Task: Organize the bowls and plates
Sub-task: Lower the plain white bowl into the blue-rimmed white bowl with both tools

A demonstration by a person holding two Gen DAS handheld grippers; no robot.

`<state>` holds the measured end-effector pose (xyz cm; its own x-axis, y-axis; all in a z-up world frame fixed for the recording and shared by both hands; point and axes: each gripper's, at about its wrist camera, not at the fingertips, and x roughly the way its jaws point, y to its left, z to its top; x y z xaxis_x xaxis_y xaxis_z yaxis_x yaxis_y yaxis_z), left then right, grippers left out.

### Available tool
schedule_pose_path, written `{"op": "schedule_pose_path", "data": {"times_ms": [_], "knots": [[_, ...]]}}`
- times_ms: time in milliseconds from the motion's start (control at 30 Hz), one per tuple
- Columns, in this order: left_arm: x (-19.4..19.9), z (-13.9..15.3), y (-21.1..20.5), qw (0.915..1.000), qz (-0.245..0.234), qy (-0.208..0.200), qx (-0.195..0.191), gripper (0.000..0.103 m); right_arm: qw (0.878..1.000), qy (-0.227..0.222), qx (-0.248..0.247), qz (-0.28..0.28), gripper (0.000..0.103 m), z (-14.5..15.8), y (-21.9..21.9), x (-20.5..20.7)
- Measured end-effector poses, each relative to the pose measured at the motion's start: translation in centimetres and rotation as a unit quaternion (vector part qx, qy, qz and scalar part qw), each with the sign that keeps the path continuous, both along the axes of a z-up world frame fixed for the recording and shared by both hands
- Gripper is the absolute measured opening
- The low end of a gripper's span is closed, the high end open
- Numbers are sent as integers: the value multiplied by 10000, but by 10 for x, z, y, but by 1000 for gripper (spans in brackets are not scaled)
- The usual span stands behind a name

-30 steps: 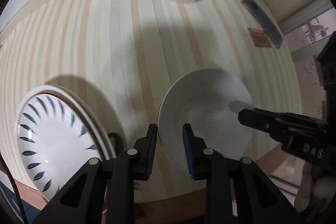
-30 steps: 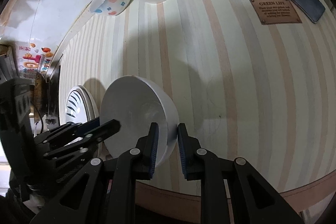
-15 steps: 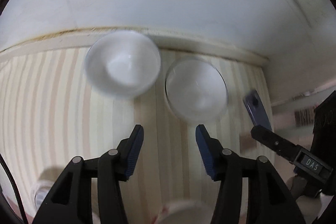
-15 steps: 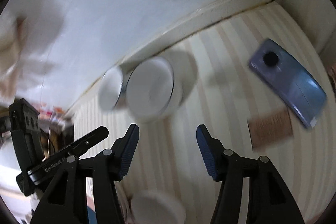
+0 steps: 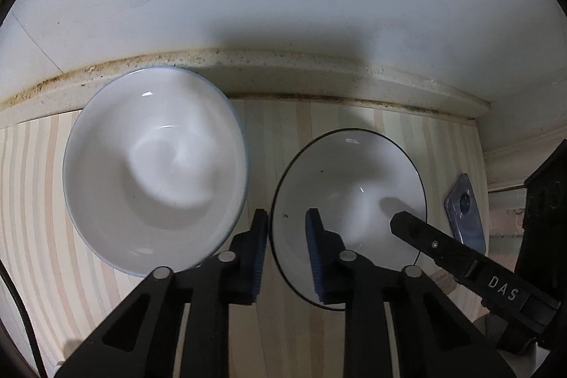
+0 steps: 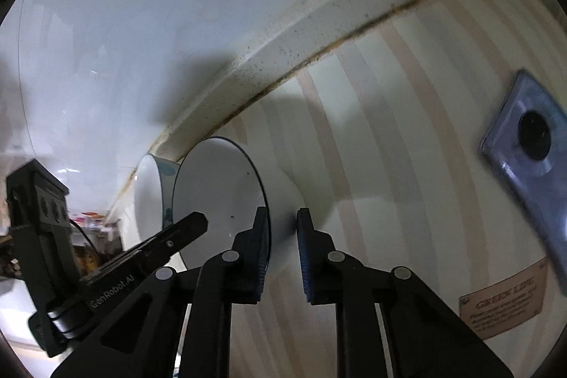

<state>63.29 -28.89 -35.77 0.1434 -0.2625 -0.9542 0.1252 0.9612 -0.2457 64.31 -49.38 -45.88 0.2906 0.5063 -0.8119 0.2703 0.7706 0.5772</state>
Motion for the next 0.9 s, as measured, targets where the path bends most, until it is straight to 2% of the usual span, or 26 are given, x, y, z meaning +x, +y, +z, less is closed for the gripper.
{"op": "schedule_pose_path", "data": {"times_ms": [233, 433, 767, 900], "knots": [[-10, 9, -6, 9997, -122, -206, 42, 15, 9994, -135, -288, 126, 17, 12, 12, -5], [-32, 32, -5, 9992, -218, -336, -40, 15, 9989, -268, -343, 188, 17, 33, 14, -25], [-103, 86, 16, 9969, -538, -544, -177, 15, 9981, -381, -294, 397, 17, 79, 21, -97], [-136, 97, 30, 9967, -616, -459, -244, 15, 9978, -353, -276, 490, 17, 92, 26, -132]]}}
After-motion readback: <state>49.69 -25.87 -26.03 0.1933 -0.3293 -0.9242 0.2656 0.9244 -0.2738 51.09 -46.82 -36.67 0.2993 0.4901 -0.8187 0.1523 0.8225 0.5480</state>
